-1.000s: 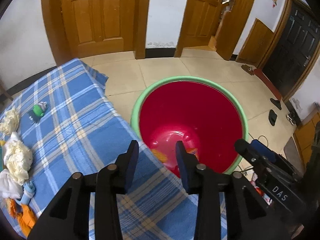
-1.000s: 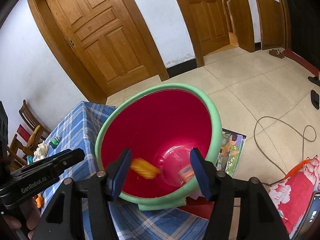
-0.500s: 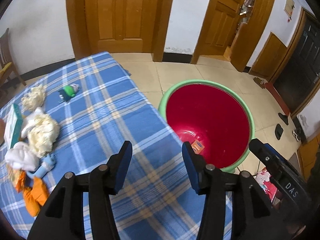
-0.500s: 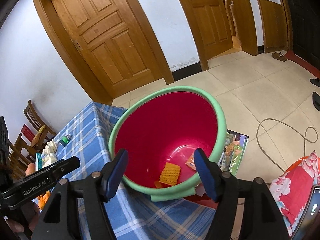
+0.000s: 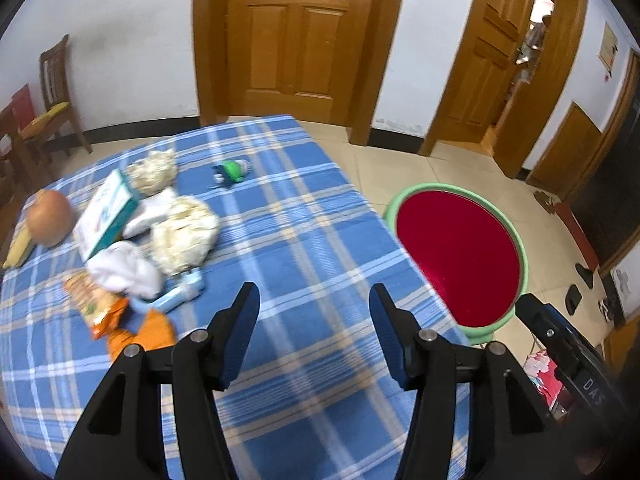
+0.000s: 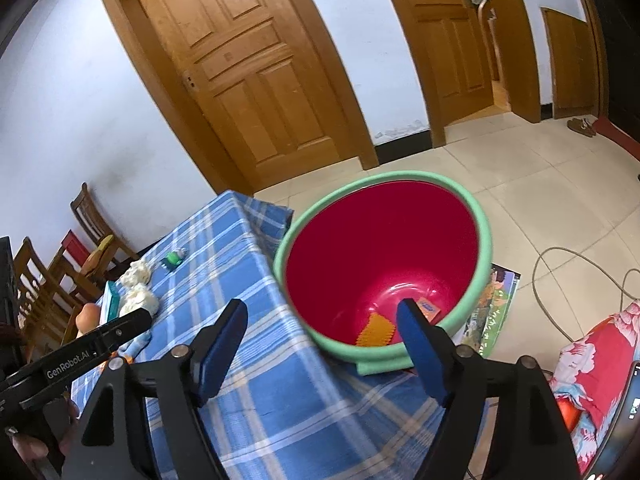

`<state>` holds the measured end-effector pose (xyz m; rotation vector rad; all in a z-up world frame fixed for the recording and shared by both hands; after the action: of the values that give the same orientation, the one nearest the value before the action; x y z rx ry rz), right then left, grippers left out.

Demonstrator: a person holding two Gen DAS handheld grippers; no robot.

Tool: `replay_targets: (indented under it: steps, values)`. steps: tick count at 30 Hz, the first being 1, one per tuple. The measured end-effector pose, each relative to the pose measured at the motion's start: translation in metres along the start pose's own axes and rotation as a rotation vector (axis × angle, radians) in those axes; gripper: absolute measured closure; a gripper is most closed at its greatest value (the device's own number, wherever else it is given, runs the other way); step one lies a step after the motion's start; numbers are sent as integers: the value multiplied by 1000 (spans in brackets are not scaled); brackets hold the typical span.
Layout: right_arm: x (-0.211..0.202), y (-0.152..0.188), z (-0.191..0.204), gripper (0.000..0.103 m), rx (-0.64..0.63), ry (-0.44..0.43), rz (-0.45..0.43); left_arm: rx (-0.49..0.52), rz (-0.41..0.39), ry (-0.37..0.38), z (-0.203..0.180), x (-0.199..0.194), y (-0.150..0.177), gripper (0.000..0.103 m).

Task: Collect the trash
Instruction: 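Return to the table and grasp the corn snack bag with the left tool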

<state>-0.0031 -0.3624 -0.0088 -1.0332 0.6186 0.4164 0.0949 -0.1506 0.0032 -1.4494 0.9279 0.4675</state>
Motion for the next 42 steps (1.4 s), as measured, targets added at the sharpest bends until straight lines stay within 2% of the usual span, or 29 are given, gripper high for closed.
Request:
replay_targets:
  steps: [12, 24, 33, 42]
  values:
    - [0, 15, 36, 21, -62, -36, 35, -137, -22, -118, 74, -17, 17, 46]
    - [9, 24, 55, 20, -96, -43, 70, -280, 12, -220, 147, 1, 31, 46]
    - [17, 29, 73, 20, -134, -61, 101, -323, 54, -216, 167, 27, 25, 46]
    - [22, 30, 76, 20, -152, -58, 98, -375, 37, -238, 184, 41, 17, 46]
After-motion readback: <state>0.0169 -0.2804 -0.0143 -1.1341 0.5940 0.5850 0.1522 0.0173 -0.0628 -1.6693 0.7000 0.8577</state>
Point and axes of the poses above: each gripper's, at about its wrist camera, not at the fingertips, and x roughly the way its jaws point, z to its left, y to its underside, the point moved 2 cm from there along x, roughly the way its jaws point
